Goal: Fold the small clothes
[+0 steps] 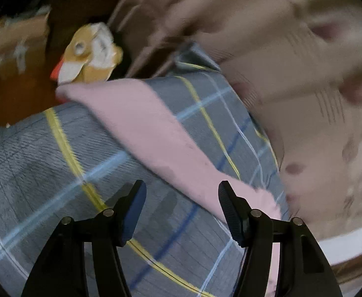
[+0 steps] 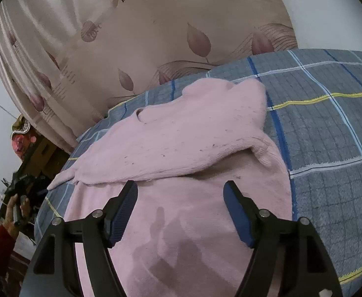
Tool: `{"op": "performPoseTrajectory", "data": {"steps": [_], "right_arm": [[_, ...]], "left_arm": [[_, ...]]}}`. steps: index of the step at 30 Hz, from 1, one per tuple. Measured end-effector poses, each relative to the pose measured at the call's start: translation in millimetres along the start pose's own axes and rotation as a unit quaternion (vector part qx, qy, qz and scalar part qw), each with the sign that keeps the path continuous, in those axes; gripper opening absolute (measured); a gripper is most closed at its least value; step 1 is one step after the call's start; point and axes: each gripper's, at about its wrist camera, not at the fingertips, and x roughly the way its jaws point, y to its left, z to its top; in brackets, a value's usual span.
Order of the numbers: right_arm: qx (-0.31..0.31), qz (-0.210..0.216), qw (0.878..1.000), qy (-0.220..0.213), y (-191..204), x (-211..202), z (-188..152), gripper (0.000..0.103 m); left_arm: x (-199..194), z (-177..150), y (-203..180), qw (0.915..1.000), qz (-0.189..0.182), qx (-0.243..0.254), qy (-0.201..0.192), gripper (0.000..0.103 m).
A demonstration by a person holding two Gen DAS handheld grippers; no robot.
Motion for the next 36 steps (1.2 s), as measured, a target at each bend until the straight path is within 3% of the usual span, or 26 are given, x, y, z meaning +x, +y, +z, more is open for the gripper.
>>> {"op": "performPoseTrajectory", "data": {"steps": [6,11,16,21,25,28,29,31,33,36], "right_arm": [[0.007,-0.012,1.0,0.001,-3,0,-1,0.07],[0.003,-0.018,1.0,0.006,-1,2,-1,0.072],[-0.002,-0.02,1.0,0.007,-1,2,-1,0.073],[-0.001,-0.018,1.0,0.007,-1,2,-2,0.073],[0.001,-0.014,1.0,0.005,-2,2,-2,0.074],[0.002,-0.011,1.0,0.004,-2,1,-2,0.074],[0.003,-0.01,1.0,0.003,-3,0,-3,0.075],[0.005,-0.006,1.0,0.001,-3,0,-3,0.075],[0.007,-0.002,1.0,-0.001,-4,-1,-3,0.076],[0.011,0.002,1.0,-0.004,-6,-2,-2,0.076]], "left_arm": [[11,20,47,0.9909,-0.056,-0.121,-0.015,0.062],[19,33,37,0.9914,-0.042,-0.123,-0.012,0.068],[34,53,12,0.9955,0.021,-0.092,0.006,0.081],[61,67,-14,0.9916,0.094,-0.074,0.05,0.103],[78,63,-36,0.9846,0.167,-0.021,0.047,0.103],[81,56,-42,0.9826,0.185,0.002,0.018,0.102],[82,54,-44,0.9825,0.186,0.015,0.009,0.099],[78,52,-45,0.9814,0.187,0.039,-0.016,0.072],[76,54,-36,0.9871,0.156,0.032,-0.016,0.011],[68,51,-29,0.9925,0.116,0.015,-0.036,0.01]]}}
